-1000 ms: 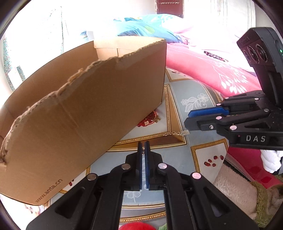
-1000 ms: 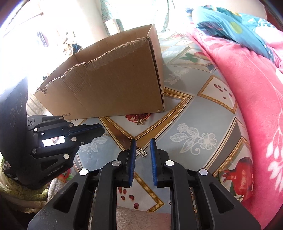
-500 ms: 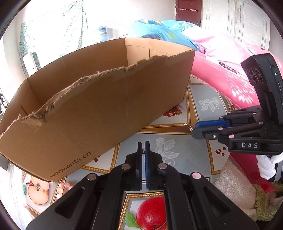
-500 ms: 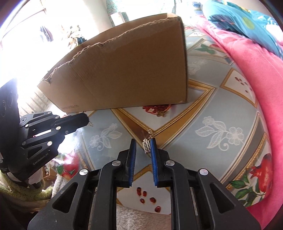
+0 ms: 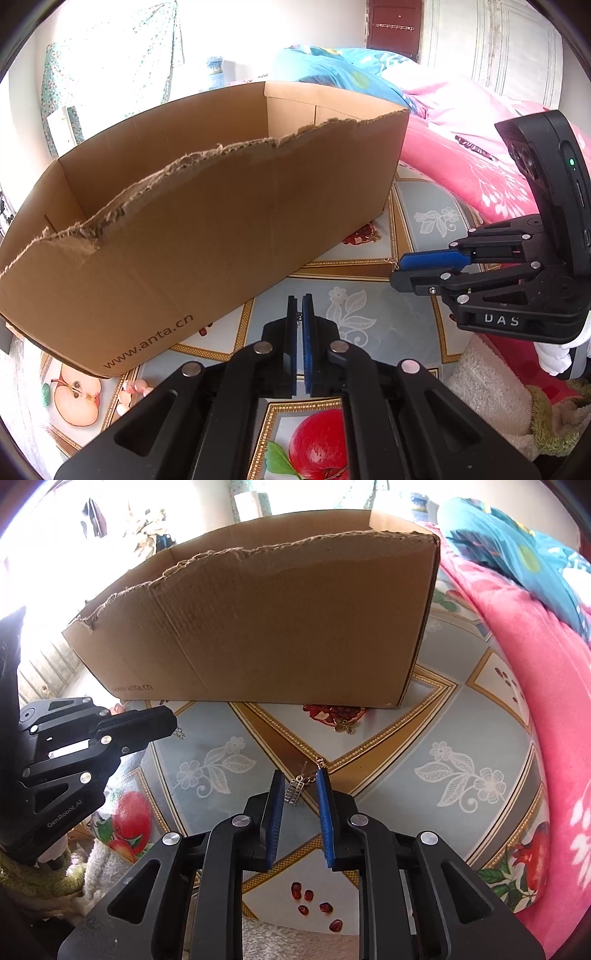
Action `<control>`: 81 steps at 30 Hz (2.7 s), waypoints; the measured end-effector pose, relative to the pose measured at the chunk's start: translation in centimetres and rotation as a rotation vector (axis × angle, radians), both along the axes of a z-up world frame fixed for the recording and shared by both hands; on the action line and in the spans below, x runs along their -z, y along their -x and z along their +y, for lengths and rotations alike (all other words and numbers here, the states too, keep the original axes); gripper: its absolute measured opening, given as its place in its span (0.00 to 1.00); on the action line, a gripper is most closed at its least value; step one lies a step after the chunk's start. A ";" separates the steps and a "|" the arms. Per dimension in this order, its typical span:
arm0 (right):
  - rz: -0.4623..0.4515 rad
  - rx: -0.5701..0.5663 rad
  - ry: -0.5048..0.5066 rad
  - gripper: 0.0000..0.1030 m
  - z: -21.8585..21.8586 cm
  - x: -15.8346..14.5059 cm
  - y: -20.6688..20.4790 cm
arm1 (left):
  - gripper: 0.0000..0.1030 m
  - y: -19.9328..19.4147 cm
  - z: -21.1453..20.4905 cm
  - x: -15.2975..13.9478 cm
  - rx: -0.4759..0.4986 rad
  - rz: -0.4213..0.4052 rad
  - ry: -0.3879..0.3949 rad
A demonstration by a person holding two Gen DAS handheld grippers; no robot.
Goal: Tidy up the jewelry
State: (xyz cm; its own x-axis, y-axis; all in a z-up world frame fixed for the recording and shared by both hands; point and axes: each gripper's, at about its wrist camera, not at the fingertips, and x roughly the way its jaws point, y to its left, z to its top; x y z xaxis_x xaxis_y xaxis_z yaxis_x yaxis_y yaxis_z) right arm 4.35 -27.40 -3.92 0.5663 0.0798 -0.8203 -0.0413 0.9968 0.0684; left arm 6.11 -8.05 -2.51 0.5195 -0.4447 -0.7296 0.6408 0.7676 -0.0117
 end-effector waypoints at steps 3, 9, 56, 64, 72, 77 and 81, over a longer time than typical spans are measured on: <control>-0.002 0.010 0.059 0.13 1.1 -0.1 -0.1 | 0.02 0.0 0.1 0.0 0.002 0.001 0.006; 0.001 0.015 0.047 0.00 2.1 -0.4 0.2 | 0.02 0.2 0.3 -0.2 0.005 -0.004 0.025; -0.150 -0.227 -0.102 0.00 1.3 -10.8 -8.9 | 0.00 -16.0 0.7 -9.3 0.053 0.237 -0.013; -0.057 -0.278 -0.038 0.00 2.4 -9.0 -11.4 | 0.00 -19.8 -0.8 -6.2 0.051 0.377 -0.107; -0.024 -0.292 -0.021 0.04 2.2 -8.2 -12.4 | 0.03 -22.5 -0.1 -4.9 -0.006 0.504 -0.079; -0.019 -0.290 -0.027 0.04 2.1 -8.1 -12.6 | 0.06 -23.0 0.2 -4.7 -0.020 0.514 -0.065; -0.045 -0.277 -0.047 0.04 1.6 -8.8 -12.4 | 0.07 -22.9 0.6 -5.3 -0.029 0.486 -0.051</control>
